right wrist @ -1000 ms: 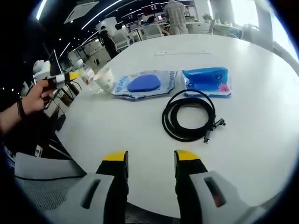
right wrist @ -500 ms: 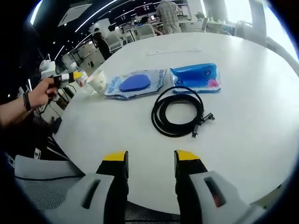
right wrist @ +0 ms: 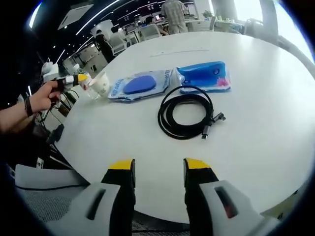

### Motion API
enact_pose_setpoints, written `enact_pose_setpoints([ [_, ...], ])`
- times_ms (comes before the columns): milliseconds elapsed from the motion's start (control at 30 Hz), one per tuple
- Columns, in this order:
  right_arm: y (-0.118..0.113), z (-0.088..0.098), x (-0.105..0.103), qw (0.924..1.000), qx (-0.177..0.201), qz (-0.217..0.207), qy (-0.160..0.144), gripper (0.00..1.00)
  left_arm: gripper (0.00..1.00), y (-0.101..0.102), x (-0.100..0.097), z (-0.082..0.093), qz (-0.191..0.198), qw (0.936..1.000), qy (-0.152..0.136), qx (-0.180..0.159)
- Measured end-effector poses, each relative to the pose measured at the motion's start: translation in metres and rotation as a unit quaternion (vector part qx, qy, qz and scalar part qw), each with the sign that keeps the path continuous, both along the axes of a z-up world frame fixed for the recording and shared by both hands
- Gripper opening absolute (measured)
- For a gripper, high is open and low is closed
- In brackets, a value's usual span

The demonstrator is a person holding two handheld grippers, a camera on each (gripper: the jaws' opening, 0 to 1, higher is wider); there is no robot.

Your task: Arrange the tabletop items into an orderly group along one side of the table until the central work area is clear of visible clutter.

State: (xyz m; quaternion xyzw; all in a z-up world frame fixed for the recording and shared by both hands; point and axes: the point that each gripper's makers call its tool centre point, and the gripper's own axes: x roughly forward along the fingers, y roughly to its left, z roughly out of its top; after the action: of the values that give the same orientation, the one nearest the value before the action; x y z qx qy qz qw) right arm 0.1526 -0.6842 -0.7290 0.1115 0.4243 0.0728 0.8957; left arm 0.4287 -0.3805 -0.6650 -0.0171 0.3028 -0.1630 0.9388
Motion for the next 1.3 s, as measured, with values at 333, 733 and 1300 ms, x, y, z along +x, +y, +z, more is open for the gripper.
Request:
enact_pose_setpoints([
  [333,-0.004,0.001,0.002,1.0000,-0.001,-0.002,-0.003,0.38,0.38,0.002,-0.001,0.000,0.004,0.9999,0.008,0.006],
  [733,-0.034,0.011,0.039,0.9994,-0.027,0.007,-0.019,0.39,0.50,0.009,-0.013,0.010,-0.005,1.0000,0.005,0.000],
  [1300,-0.052,0.015,0.080,0.9987,-0.040,0.009,-0.031,0.38,0.52,0.024,-0.073,0.009,0.009,0.9998,0.010,-0.013],
])
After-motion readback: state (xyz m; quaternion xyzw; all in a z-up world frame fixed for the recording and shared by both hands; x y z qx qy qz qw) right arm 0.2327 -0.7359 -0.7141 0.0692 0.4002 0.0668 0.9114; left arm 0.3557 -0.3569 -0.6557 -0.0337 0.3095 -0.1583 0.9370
